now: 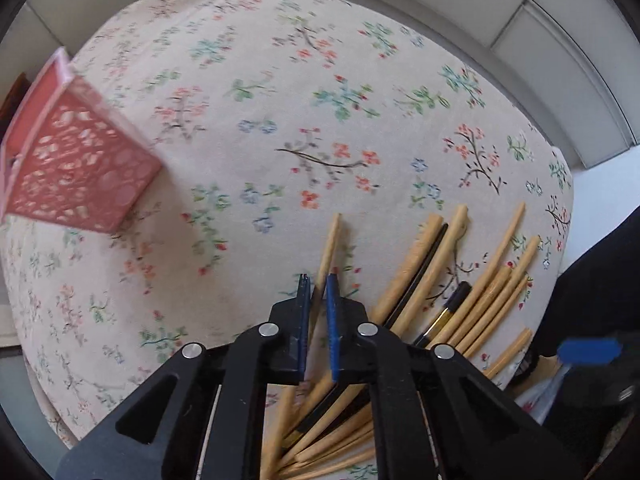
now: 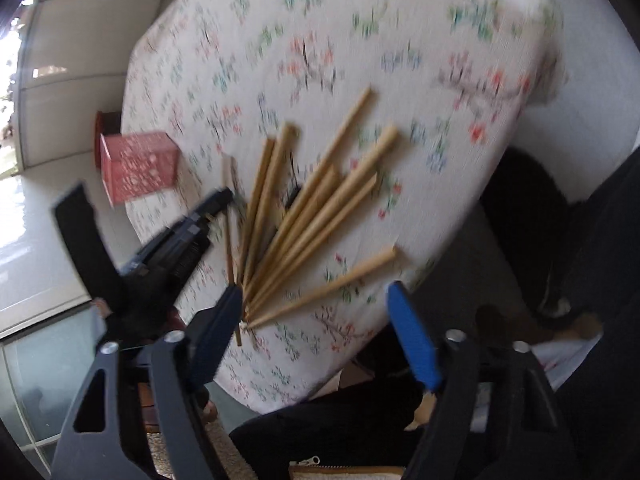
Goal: Organize utensils
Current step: 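Lower the left tool onto the chopstick pile and close on one chopstick, then lift the chopstick upright with the left tool and carry it over the pink holder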
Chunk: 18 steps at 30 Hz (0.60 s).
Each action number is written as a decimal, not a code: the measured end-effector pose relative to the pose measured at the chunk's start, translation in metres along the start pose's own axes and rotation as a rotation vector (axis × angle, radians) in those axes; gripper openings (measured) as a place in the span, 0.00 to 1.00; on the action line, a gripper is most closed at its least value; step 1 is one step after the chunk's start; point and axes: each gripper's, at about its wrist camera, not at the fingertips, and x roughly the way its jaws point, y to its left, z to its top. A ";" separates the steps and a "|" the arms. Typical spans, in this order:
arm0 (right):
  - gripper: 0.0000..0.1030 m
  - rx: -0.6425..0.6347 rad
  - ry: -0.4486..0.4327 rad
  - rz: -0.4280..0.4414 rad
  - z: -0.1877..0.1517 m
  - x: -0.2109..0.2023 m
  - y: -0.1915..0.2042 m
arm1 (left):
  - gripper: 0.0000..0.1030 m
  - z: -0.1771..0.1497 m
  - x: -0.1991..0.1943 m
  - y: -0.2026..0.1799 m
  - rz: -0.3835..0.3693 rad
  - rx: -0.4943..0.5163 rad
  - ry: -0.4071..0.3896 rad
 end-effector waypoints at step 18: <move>0.30 0.183 -0.042 -0.176 0.006 0.047 0.011 | 0.05 -0.031 -0.114 -0.001 0.027 0.007 -0.282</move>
